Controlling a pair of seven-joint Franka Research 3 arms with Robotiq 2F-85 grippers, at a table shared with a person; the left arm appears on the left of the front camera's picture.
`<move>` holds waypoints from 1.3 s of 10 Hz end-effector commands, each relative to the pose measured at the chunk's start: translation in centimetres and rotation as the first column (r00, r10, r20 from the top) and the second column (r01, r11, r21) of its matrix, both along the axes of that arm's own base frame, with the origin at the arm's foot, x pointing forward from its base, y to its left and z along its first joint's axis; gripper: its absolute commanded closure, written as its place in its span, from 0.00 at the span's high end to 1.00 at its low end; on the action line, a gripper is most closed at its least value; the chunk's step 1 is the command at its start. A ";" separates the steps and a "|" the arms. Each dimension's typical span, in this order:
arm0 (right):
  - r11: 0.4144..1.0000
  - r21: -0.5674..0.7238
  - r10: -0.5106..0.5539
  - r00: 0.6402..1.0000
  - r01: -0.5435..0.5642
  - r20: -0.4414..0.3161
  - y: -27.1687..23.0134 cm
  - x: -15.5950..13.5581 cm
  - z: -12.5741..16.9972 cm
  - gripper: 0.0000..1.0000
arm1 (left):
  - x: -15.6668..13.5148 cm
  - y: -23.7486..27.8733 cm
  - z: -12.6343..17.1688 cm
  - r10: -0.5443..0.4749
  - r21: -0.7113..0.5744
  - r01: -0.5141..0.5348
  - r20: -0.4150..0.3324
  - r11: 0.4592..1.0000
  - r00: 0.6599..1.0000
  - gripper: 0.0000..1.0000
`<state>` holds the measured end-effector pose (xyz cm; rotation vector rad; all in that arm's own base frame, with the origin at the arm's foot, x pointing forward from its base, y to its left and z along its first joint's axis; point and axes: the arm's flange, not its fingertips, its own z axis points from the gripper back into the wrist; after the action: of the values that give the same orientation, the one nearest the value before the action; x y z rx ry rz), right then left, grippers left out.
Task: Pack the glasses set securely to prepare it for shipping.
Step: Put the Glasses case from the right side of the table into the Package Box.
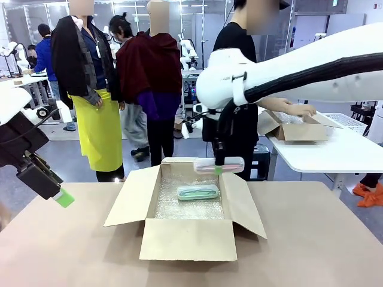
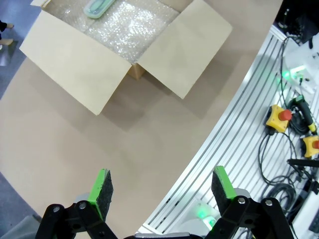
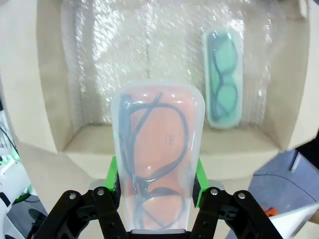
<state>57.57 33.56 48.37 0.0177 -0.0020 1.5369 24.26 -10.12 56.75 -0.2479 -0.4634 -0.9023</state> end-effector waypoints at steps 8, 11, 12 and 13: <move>0.990 0.089 -0.097 0.992 0.105 -0.082 5.3 0.8 -8.0 0.42 | 0.0 0.0 0.0 -0.020 -0.011 0.020 0.006 1.000 1.000 1.00; 0.991 0.042 -0.120 0.986 0.125 -0.113 5.4 0.7 -12.4 0.42 | 0.0 0.0 0.0 -0.020 -0.011 0.020 0.006 1.000 1.000 1.00; 0.991 0.033 -0.123 0.986 0.128 -0.113 5.5 0.6 -13.1 0.42 | 0.0 0.0 0.0 -0.020 -0.011 0.020 0.006 1.000 1.000 1.00; 0.993 0.017 -0.114 0.986 0.117 -0.119 5.5 0.3 -13.7 0.42 | 0.0 0.0 0.0 -0.020 -0.011 0.020 0.006 1.000 1.000 1.00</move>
<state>58.79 38.77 34.56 0.1603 0.0723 1.4407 24.26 -10.13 56.74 -0.2478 -0.4632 -0.9024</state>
